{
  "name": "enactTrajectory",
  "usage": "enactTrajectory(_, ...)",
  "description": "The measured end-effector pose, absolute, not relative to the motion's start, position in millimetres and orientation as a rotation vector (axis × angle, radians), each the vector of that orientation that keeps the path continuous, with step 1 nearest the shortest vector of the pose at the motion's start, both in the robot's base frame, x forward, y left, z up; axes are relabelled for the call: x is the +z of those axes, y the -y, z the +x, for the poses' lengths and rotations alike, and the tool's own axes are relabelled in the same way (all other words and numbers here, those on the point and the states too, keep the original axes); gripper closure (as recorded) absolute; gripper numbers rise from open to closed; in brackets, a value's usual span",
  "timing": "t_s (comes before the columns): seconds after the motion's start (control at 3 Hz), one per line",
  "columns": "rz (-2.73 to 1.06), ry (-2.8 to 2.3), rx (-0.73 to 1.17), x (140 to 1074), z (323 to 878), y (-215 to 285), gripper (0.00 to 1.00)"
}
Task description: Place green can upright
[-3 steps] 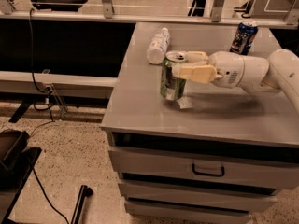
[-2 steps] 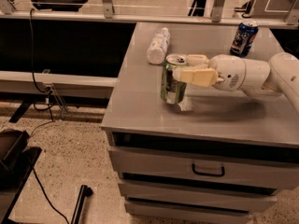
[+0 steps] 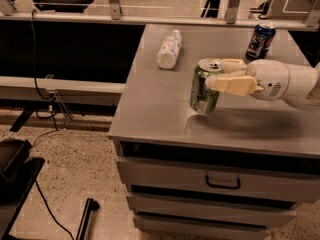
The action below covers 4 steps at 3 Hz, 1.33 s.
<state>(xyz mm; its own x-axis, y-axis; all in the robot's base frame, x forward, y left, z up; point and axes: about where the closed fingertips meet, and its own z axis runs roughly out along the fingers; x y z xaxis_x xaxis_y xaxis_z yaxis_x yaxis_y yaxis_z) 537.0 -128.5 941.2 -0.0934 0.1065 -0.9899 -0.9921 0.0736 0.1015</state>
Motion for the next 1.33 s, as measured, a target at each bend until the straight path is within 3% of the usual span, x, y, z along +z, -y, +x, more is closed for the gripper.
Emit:
enactTrajectory(0.33,-1.073,-1.238,1.234,938,534,148,0.59)
enactTrajectory(0.67,-1.118,-1.195,1.205,930,531,173,0.27)
enactTrajectory(1.0,-1.115,-1.199,1.210,932,532,167,0.04)
enactTrajectory(1.33,-1.117,-1.198,1.212,932,532,165,0.00)
